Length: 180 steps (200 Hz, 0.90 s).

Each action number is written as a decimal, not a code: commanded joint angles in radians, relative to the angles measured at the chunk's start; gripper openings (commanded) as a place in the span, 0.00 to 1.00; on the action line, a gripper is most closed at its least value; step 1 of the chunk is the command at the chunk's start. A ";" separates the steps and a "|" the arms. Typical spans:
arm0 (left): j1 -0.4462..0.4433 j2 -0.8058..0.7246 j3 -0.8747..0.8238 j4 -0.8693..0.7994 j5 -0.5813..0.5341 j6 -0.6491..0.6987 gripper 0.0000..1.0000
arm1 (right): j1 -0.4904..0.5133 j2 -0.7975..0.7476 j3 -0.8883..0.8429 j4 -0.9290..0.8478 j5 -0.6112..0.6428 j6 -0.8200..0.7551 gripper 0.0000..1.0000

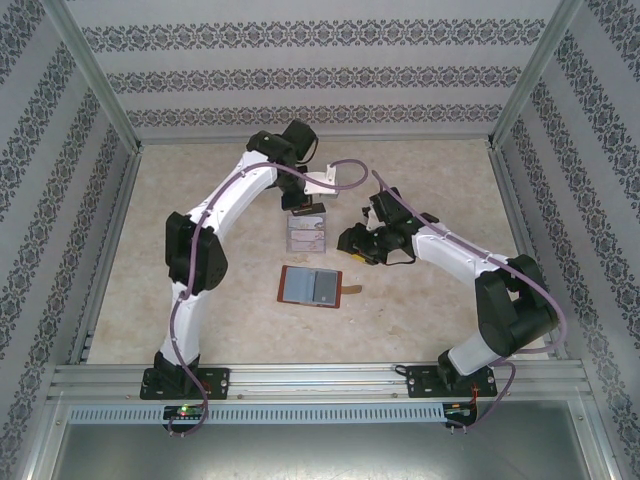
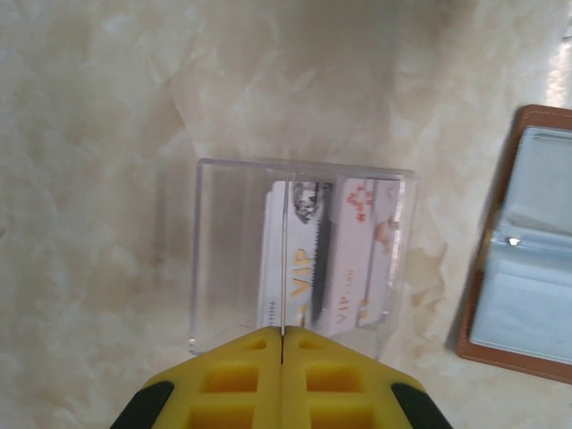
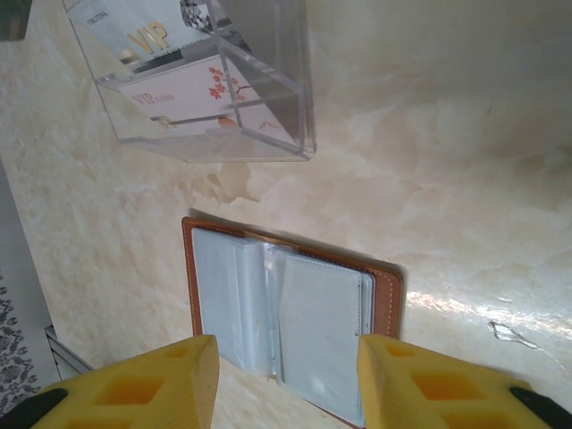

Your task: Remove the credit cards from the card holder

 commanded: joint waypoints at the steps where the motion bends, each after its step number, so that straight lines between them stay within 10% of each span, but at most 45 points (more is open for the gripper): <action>1: 0.025 0.046 0.094 -0.094 -0.018 0.063 0.00 | -0.012 -0.013 0.026 -0.022 0.016 -0.017 0.46; 180: 0.062 0.251 0.241 -0.161 0.048 0.144 0.00 | -0.063 0.057 0.058 -0.039 -0.013 -0.041 0.47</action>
